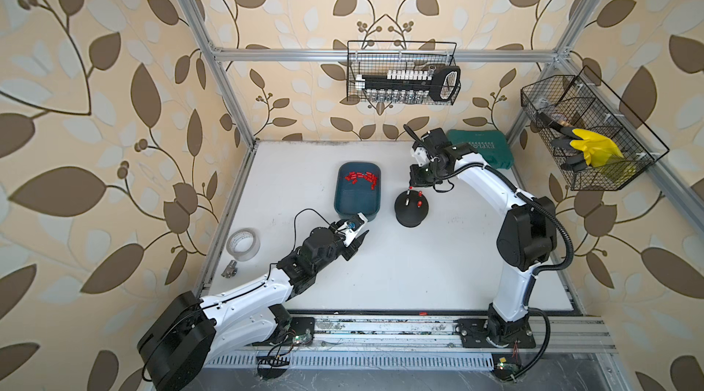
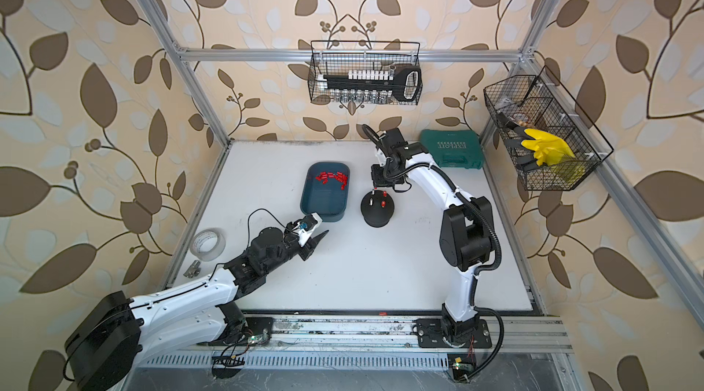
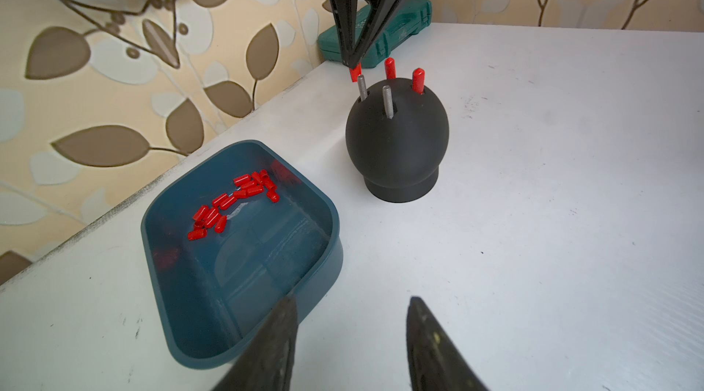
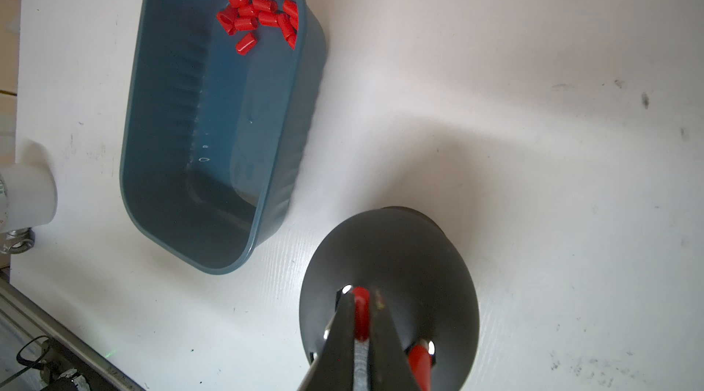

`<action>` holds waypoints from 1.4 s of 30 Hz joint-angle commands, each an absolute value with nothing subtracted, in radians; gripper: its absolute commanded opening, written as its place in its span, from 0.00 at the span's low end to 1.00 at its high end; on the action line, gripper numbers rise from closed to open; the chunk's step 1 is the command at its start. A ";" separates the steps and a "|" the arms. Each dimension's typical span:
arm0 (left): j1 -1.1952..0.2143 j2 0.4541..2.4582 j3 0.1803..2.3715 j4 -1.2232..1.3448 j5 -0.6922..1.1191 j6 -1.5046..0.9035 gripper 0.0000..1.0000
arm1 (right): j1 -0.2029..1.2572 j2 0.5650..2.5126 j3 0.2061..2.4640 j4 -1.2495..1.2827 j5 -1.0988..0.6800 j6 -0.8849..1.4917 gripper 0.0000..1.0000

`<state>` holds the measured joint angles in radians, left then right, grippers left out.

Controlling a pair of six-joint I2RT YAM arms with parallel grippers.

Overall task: Cover the protruding screws with screw protection sleeves
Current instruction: Attach the screw protection sleeve to the screw.

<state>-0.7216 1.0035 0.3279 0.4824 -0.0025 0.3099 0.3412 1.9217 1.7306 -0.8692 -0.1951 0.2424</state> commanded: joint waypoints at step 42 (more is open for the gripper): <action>-0.733 1.000 0.368 0.501 0.004 0.304 0.49 | 0.377 1.934 1.747 -0.901 -0.163 0.222 0.08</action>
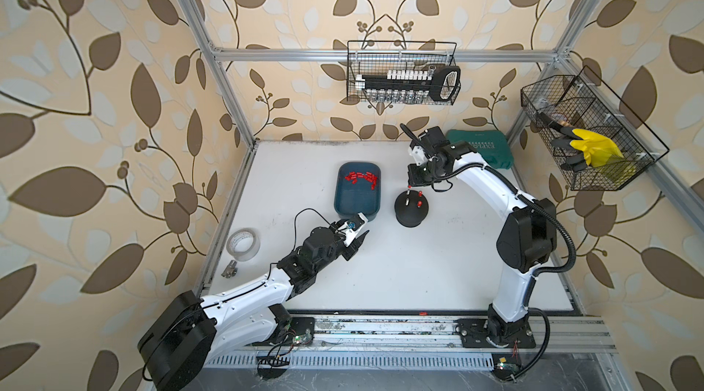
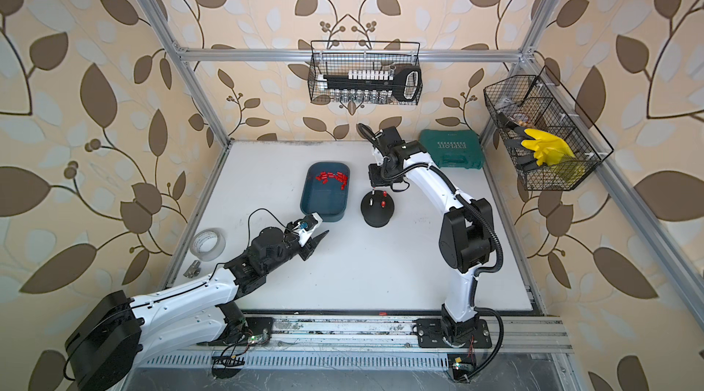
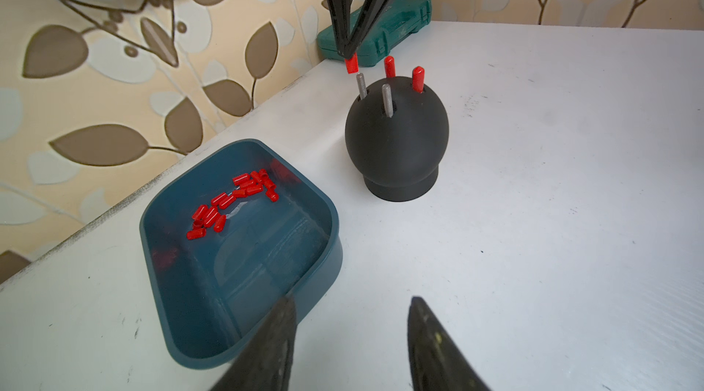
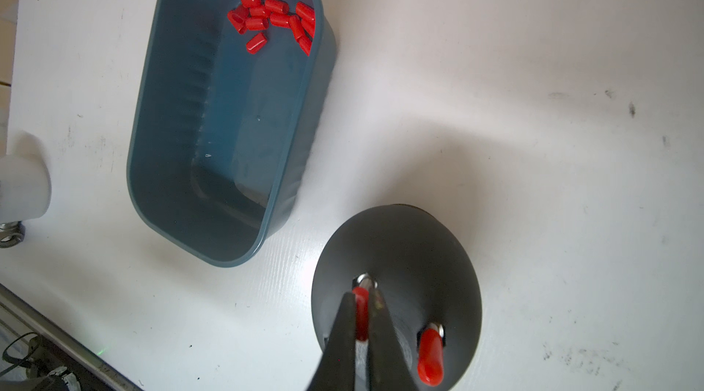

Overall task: Cover the protruding screws with screw protection sleeves
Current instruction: Attach the screw protection sleeve to the screw.

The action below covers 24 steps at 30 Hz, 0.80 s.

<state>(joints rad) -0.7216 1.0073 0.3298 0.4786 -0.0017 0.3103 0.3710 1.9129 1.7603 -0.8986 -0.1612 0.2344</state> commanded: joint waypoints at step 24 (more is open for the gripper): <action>-0.733 1.002 0.370 0.498 0.000 0.307 0.49 | 0.392 1.884 1.777 -0.935 -0.156 0.225 0.07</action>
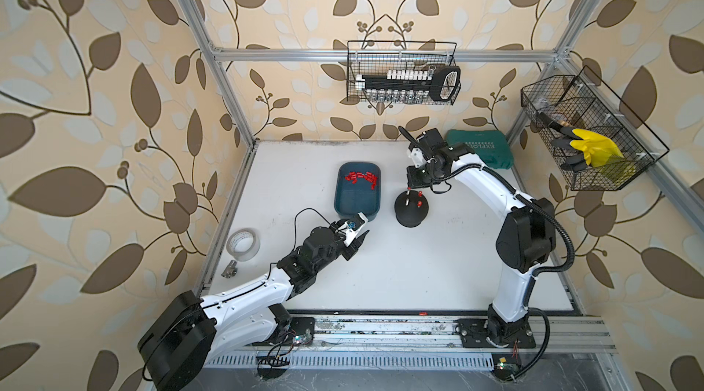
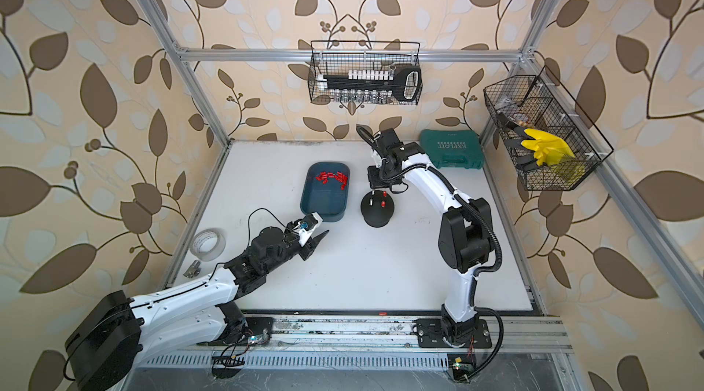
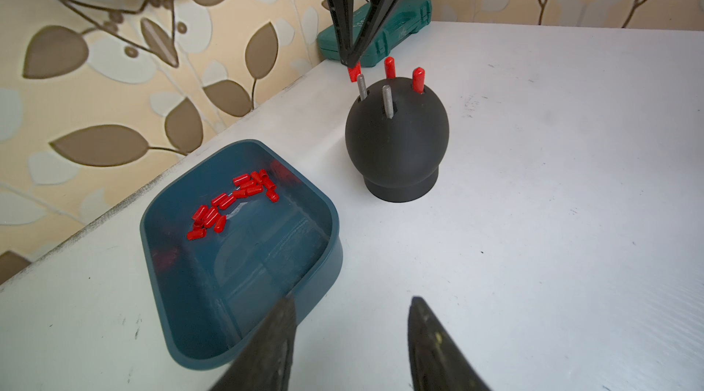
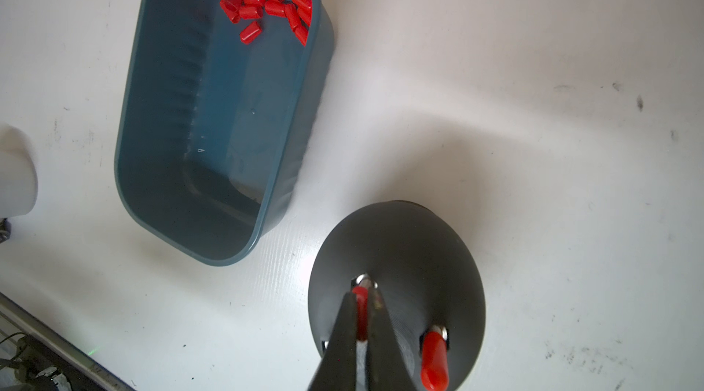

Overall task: Cover the protruding screws with screw protection sleeves
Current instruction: Attach the screw protection sleeve to the screw.

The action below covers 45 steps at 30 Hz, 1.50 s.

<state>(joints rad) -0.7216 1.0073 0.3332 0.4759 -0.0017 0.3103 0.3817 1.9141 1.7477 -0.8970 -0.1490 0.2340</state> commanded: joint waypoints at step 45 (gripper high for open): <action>-0.733 0.993 0.368 0.496 -0.011 0.304 0.52 | 0.397 1.935 1.770 -0.920 -0.137 0.218 0.07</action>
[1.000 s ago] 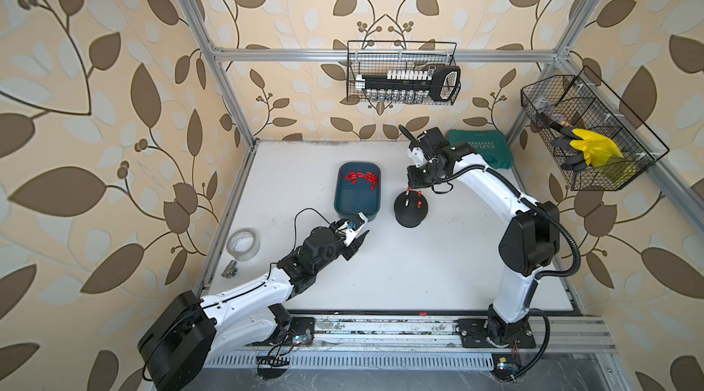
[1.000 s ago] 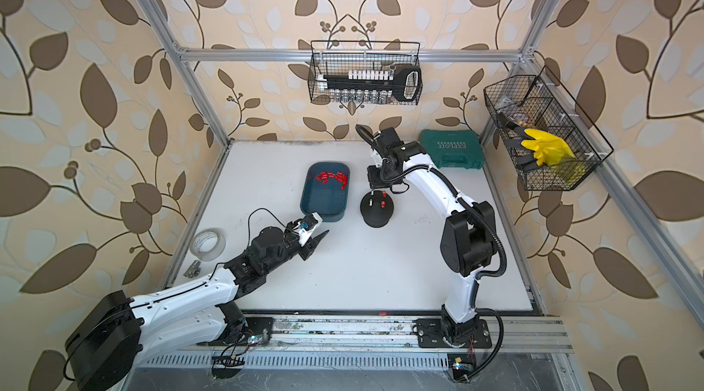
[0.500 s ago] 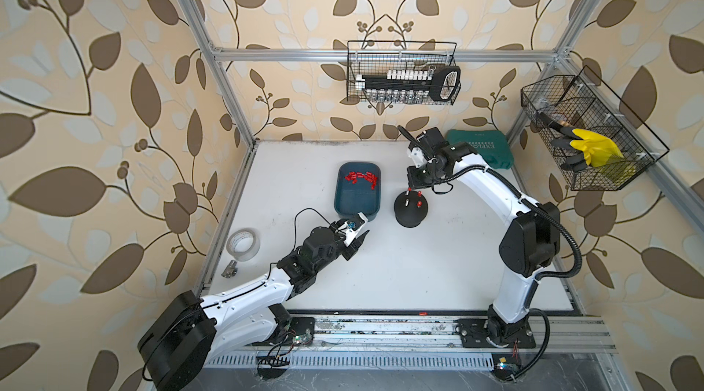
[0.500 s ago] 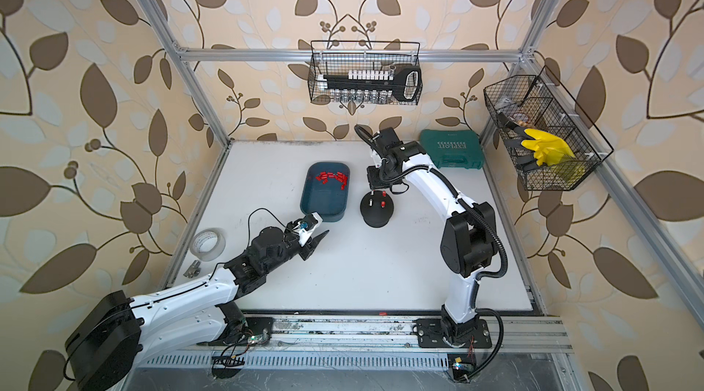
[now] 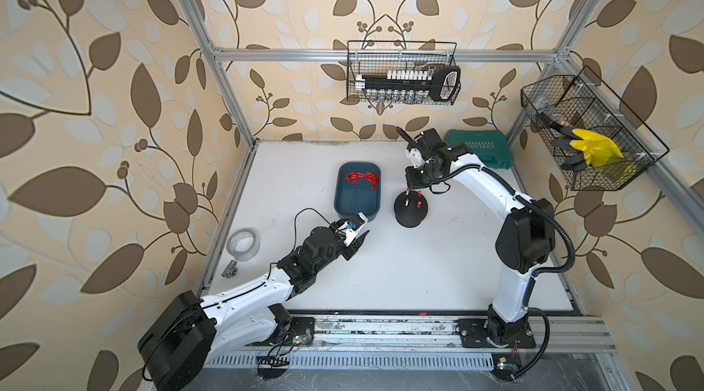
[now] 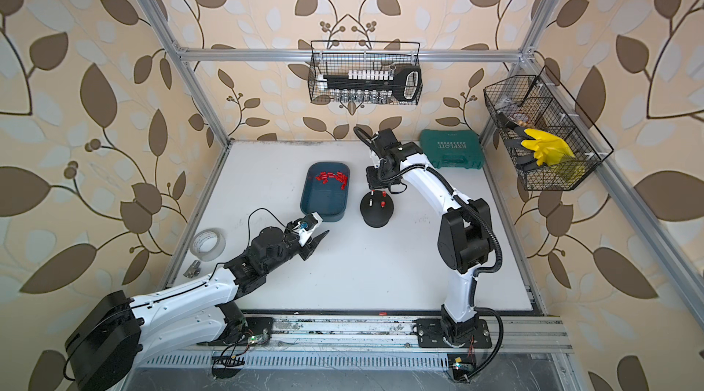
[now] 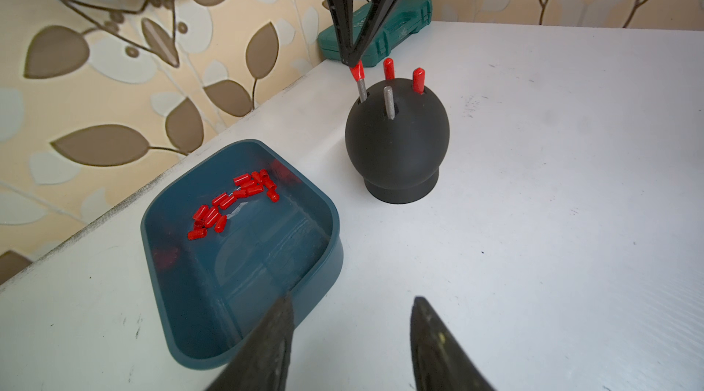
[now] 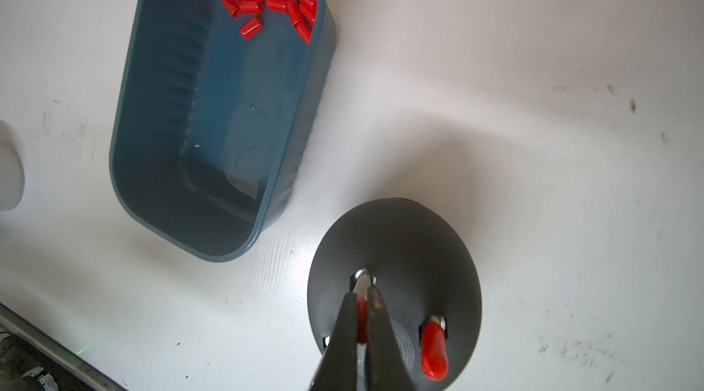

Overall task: Cover the protruding screws with screw protection sleeves
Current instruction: Attach the screw protection sleeve to the screw.

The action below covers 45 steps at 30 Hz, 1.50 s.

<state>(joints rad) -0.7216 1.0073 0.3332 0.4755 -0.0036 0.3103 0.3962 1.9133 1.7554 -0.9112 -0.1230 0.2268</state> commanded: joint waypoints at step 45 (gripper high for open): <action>-0.733 0.997 0.371 0.493 -0.012 0.308 0.52 | 0.420 1.867 1.671 -0.908 -0.139 0.209 0.07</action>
<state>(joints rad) -0.7216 1.0073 0.3332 0.4755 -0.0036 0.3103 0.4152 1.8893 1.6962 -0.8494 -0.1139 0.2123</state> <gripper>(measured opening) 0.522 0.069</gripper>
